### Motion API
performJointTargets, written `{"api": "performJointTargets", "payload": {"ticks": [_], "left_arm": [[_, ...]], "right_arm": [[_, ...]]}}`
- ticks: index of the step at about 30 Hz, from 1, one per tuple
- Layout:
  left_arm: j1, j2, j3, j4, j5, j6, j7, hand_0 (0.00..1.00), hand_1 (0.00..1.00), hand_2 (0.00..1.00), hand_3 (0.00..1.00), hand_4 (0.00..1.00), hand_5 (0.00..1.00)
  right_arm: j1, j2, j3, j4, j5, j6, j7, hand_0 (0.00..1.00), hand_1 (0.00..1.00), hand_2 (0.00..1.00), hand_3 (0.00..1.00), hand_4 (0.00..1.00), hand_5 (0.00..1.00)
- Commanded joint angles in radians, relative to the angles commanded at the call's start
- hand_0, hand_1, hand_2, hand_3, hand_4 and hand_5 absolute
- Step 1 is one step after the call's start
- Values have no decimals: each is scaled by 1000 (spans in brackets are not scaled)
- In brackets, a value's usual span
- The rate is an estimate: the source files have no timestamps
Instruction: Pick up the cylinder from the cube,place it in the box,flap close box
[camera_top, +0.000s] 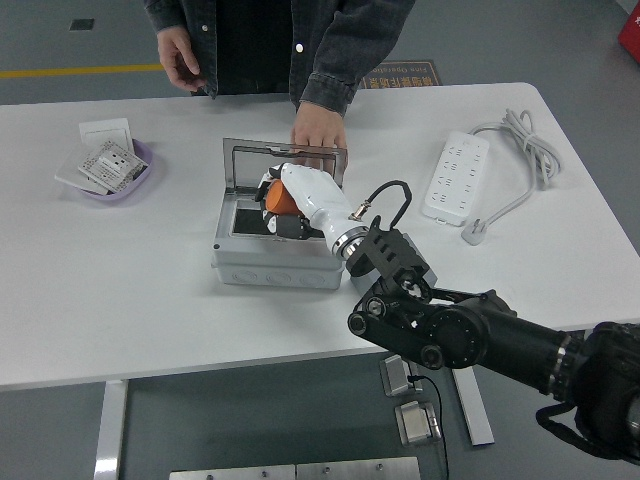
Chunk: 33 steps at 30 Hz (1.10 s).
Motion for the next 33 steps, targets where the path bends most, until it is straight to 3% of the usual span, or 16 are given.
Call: {"api": "performJointTargets", "payload": {"ticks": [7, 16, 33], "left_arm": [[1, -1, 0, 0, 2, 0, 3, 943, 970, 963, 998, 993, 891], [-3, 4, -1, 0, 3, 0, 4, 944, 970, 963, 998, 993, 892], [-3, 7, 4, 0, 0, -2, 8, 945, 971, 966, 998, 994, 894]], "right_arm": [[5, 0, 8, -17, 29, -4, 8, 2, 11, 197, 203, 32, 33], [30, 0, -4, -31, -37, 19, -34, 2, 11, 197, 203, 32, 33], [20, 0, -27, -39, 72, 2, 4, 2, 11, 198, 202, 33, 34]]}}
